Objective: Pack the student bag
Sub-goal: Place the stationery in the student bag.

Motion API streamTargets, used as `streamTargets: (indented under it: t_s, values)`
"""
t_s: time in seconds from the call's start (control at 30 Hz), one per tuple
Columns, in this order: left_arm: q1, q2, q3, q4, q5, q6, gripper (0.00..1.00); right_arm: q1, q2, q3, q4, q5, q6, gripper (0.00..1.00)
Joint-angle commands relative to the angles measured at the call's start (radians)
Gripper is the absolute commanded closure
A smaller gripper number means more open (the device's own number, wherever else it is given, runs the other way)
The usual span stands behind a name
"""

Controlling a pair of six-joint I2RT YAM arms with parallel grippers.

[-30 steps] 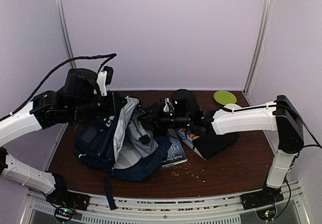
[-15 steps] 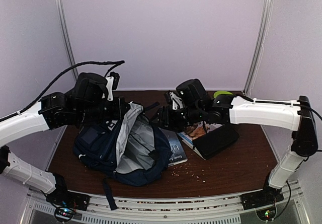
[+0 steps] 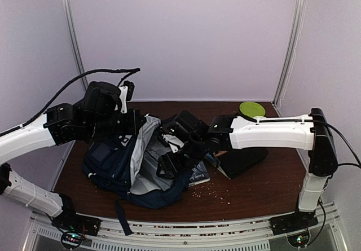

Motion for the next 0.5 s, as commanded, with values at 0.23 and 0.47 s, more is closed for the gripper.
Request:
streamTargets:
  t_s: [0.23,0.47]
  values:
    - [0.004,-0.06,0.019,0.144,-0.04,-0.005,1.0,0.002,-0.069,-0.061,0.231,0.044,0.092,0.93]
    - [0.004,-0.108,-0.004,0.146,-0.06,-0.023,1.0,-0.039,-0.214,-0.254,0.715,-0.079,0.329,1.0]
